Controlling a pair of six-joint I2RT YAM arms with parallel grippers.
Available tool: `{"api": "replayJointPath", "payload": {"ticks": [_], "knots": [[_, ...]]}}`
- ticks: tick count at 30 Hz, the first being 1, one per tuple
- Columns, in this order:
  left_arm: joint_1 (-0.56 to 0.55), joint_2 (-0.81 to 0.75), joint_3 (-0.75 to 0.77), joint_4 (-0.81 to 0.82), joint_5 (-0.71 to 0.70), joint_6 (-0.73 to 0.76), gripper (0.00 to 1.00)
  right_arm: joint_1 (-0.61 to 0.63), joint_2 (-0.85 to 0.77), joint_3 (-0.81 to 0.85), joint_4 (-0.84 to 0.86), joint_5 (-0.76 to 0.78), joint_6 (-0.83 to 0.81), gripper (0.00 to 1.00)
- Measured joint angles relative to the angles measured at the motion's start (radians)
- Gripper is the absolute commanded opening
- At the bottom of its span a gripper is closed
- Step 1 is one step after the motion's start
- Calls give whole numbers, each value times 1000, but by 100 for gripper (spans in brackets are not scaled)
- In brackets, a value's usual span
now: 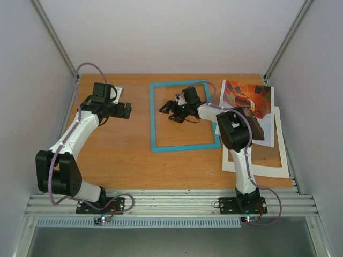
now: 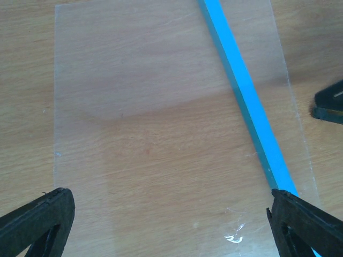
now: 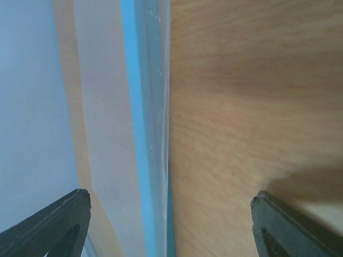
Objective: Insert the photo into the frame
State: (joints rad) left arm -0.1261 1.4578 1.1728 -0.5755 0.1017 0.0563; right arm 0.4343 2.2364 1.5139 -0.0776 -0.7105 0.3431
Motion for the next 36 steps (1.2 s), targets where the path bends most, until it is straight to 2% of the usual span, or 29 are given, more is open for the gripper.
{"api": "replayJointPath", "payload": {"ticks": [9, 12, 14, 21, 27, 32, 36], "knots": [[0, 0, -2, 5, 9, -2, 99, 28, 118, 97, 137, -37, 134, 75], [0, 0, -3, 7, 15, -2, 99, 39, 156, 137, 172, -47, 184, 67], [0, 0, -5, 8, 18, -2, 99, 43, 178, 156, 195, -50, 212, 57], [0, 0, -10, 11, 30, -8, 99, 45, 197, 146, 203, -49, 282, 3], [0, 0, -10, 12, 33, -23, 99, 25, 80, 93, 135, -78, 245, 1], [0, 0, -11, 19, 23, -54, 99, -42, -129, 49, -48, -103, 108, 1], [-6, 2, -14, 56, 21, -81, 99, -148, -273, 46, -227, -149, -52, 1]]}}
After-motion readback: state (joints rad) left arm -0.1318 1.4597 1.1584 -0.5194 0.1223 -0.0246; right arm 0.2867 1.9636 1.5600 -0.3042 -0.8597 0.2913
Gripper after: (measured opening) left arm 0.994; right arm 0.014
